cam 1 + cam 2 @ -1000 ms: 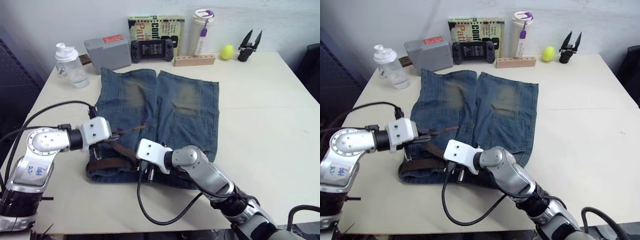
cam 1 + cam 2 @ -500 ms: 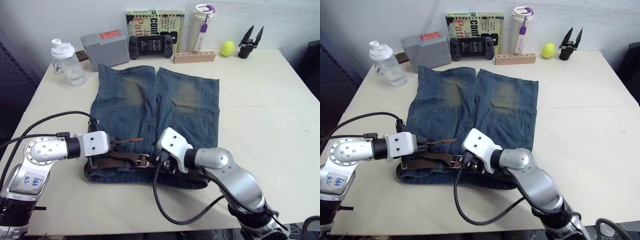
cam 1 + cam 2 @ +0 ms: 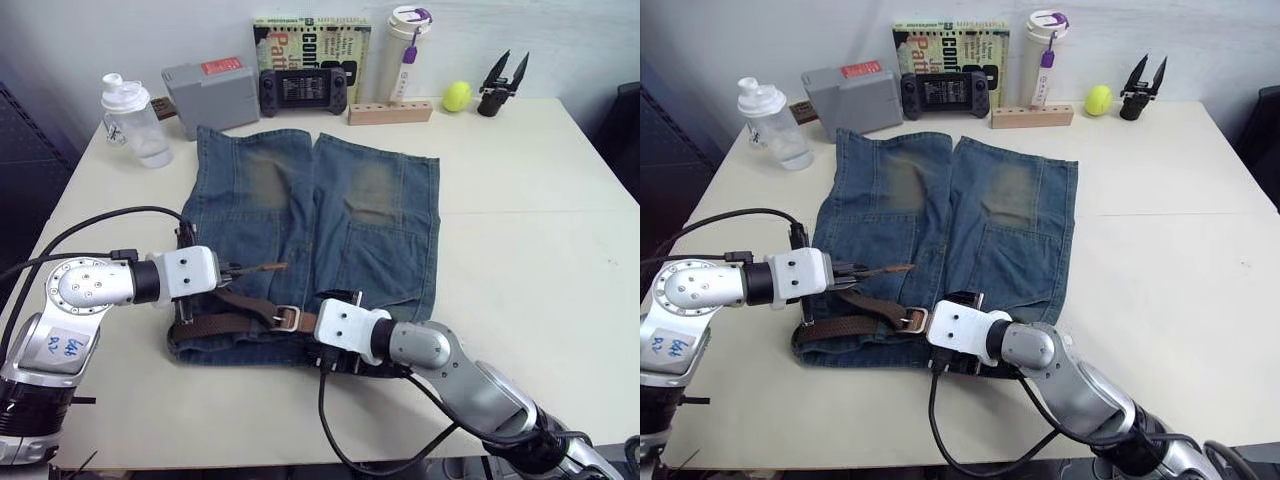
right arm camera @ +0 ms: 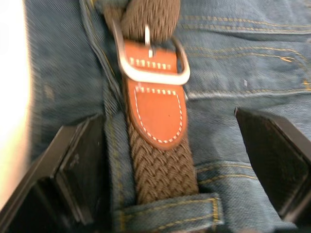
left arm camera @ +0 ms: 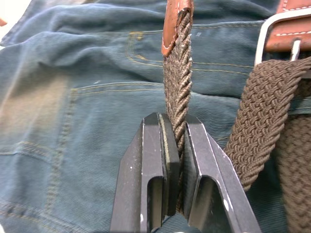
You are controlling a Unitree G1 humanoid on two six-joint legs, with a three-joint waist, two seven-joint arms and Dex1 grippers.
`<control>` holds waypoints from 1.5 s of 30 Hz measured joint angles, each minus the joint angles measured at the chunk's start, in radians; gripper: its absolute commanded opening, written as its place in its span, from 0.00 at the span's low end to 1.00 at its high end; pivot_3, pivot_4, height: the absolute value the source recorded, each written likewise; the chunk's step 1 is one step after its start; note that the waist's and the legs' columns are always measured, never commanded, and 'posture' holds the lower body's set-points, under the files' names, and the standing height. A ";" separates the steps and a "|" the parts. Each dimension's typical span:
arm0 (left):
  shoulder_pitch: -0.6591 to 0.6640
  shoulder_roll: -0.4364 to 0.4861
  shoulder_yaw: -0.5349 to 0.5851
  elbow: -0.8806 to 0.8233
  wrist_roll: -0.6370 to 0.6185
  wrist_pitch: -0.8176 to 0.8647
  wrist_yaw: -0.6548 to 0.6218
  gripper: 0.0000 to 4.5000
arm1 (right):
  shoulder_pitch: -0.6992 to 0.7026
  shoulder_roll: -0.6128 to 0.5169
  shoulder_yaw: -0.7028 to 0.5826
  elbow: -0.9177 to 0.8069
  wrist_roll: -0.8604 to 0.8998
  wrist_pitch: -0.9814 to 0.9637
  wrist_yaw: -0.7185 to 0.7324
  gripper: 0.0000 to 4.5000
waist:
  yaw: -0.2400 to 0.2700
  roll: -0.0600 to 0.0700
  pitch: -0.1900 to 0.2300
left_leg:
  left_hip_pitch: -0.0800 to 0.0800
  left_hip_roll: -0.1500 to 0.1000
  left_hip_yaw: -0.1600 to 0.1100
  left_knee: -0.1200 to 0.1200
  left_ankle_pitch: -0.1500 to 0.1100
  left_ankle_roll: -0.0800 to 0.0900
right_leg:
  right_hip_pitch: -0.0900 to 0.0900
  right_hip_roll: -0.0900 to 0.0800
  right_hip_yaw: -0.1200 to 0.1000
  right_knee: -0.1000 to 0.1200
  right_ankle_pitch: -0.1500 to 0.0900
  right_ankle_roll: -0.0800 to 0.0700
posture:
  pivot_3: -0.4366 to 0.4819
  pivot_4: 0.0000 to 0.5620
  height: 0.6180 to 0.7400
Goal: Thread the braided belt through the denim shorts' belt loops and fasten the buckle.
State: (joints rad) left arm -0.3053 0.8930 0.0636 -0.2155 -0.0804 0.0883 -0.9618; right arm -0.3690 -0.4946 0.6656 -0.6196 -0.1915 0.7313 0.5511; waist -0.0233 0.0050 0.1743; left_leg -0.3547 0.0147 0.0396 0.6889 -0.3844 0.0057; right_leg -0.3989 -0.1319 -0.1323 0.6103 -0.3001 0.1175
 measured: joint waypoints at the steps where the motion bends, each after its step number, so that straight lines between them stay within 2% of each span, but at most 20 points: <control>1: -0.008 0.000 0.000 0.000 -0.003 0.004 0.000 0.00 | 0.006 0.008 0.001 0.003 -0.017 -0.009 -0.017 0.98 | 0.000 0.000 0.000 | 0.000 0.000 0.000 0.000 0.000 0.000 | 0.000 0.000 0.000 0.000 0.000 0.000 | 0.48 0.27 0.92; 9: -0.038 0.000 -0.005 0.028 -0.005 0.011 -0.009 0.00 | 0.033 0.055 0.024 0.019 -0.174 -0.050 -0.116 0.98 | 0.000 0.000 0.000 | 0.000 0.000 0.000 0.001 0.000 0.000 | 0.000 0.000 0.000 0.000 0.000 0.000 | 0.48 0.27 0.92; 13: -0.037 0.000 -0.006 0.029 -0.004 0.011 -0.014 0.00 | 0.043 0.069 0.036 0.031 -0.200 -0.055 -0.107 0.73 | 0.000 0.000 0.000 | 0.000 0.000 0.000 0.001 0.000 0.000 | 0.000 0.000 0.000 0.000 0.000 0.000 | 0.48 0.27 0.92; 14: -0.037 0.000 -0.006 0.029 -0.004 0.011 -0.015 0.00 | 0.044 0.070 0.037 0.036 -0.202 -0.057 -0.098 0.60 | 0.000 0.000 0.000 | 0.000 0.000 0.000 0.001 0.000 0.000 | 0.000 0.000 0.000 0.000 0.000 0.000 | 0.48 0.27 0.92; 16: -0.036 0.000 -0.006 0.029 -0.004 0.010 -0.016 0.00 | 0.044 0.071 0.037 0.042 -0.205 -0.071 -0.084 0.44 | 0.000 0.000 0.000 | 0.000 0.000 0.000 0.002 0.000 0.000 | 0.000 0.000 0.000 0.001 0.000 0.000 | 0.48 0.27 0.92; 20: -0.026 0.003 -0.006 0.028 -0.003 0.010 -0.022 0.00 | 0.031 0.073 0.035 0.066 -0.226 -0.103 -0.072 0.03 | 0.000 0.000 0.000 | 0.000 0.000 0.000 0.002 0.000 0.000 | 0.000 0.000 0.000 0.001 0.000 0.000 | 0.48 0.27 0.92; 30: 0.025 0.051 -0.016 0.018 -0.002 0.014 -0.082 0.00 | -0.020 0.090 0.031 0.124 -0.285 -0.176 -0.069 0.01 | -0.001 0.000 0.000 | 0.000 0.000 0.000 0.002 0.000 0.000 | 0.000 0.001 0.000 0.001 0.000 0.000 | 0.48 0.27 0.92; 45: -0.020 0.057 -0.058 0.033 0.013 -0.009 -0.102 0.00 | -0.042 0.126 0.009 0.173 -0.329 -0.240 -0.058 0.01 | -0.002 0.000 0.000 | 0.000 0.000 0.000 0.003 0.000 0.000 | 0.000 0.001 0.000 0.002 0.000 0.000 | 0.48 0.27 0.92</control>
State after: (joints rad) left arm -0.3256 0.9495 0.0058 -0.1829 -0.0676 0.0789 -1.0640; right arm -0.4109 -0.3685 0.6747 -0.4461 -0.5206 0.4908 0.4928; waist -0.0253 0.0049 0.1744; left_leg -0.3551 0.0150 0.0400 0.6917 -0.3844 0.0056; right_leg -0.3988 -0.1312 -0.1321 0.6123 -0.3001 0.1175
